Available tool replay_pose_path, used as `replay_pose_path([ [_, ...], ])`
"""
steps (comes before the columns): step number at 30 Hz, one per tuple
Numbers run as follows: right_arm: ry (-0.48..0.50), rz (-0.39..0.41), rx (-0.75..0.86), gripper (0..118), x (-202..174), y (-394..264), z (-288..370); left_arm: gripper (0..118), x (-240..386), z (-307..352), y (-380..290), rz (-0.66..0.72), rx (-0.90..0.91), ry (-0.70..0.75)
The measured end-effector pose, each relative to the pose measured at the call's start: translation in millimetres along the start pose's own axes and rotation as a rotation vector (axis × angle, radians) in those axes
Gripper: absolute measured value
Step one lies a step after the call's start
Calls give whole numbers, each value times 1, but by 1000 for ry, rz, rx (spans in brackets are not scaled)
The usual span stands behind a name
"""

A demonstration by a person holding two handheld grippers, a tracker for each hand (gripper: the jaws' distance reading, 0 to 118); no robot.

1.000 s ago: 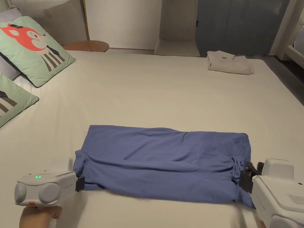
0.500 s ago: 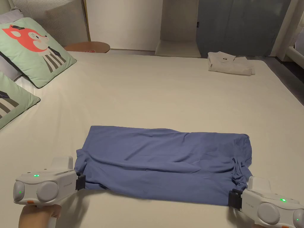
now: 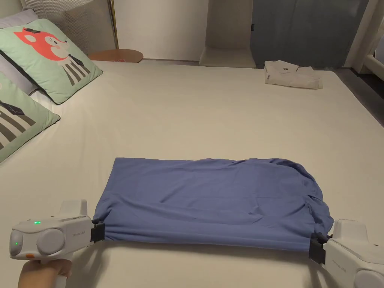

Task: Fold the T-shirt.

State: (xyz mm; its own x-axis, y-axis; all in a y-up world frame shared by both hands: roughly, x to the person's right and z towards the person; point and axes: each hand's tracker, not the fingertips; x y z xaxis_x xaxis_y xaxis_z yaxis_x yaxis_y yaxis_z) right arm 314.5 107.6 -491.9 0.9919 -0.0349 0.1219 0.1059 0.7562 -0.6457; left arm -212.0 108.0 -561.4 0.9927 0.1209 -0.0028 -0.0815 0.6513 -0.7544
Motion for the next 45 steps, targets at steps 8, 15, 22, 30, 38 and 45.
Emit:
replay_pose_path([
  [8, 0, -21, -81, 15, -4, -55, 16, 4, -12, 11, -50, -14, -72, 15],
  [15, -11, -58, -94, 21, -7, -63, 13, 10, -11, 3, -48, 16, -87, 55],
  [22, 9, -32, 147, 111, -23, -4, 59, 100, 17, 44, -16, 5, 135, 13],
  [30, 37, 24, 472, 111, -61, 70, 111, 100, 86, 120, 38, -95, 573, -4],
  [38, 5, 86, 621, 69, -91, 85, 121, 73, 118, 134, 42, -139, 805, 42],
  [45, -30, 128, 670, 0, -104, 91, 99, 0, 125, 116, 37, -135, 813, 19],
])
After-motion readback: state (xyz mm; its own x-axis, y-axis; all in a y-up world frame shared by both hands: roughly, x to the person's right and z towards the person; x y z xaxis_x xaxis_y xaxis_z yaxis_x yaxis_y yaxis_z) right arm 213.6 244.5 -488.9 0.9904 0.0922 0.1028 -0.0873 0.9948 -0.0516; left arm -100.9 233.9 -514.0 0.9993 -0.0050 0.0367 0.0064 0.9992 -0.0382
